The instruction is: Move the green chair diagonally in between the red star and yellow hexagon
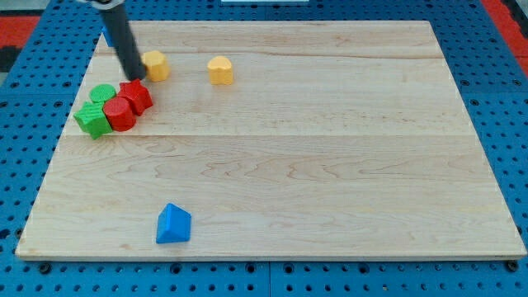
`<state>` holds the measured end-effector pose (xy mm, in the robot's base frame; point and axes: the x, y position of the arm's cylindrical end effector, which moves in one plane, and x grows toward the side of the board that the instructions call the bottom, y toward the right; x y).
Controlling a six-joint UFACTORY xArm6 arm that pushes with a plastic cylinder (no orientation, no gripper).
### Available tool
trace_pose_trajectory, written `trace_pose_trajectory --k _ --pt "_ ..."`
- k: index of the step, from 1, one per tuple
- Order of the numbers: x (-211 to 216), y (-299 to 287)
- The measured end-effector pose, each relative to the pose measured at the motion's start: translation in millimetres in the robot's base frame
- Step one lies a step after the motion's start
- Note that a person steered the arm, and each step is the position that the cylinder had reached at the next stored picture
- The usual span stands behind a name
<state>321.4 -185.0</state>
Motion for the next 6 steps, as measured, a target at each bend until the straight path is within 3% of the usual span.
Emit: trace_pose_trajectory --k 1,3,4,5,6 --pt "8 -34" --pt "137 -117" --pt "193 -75" --pt "198 -33" --pt "198 -42"
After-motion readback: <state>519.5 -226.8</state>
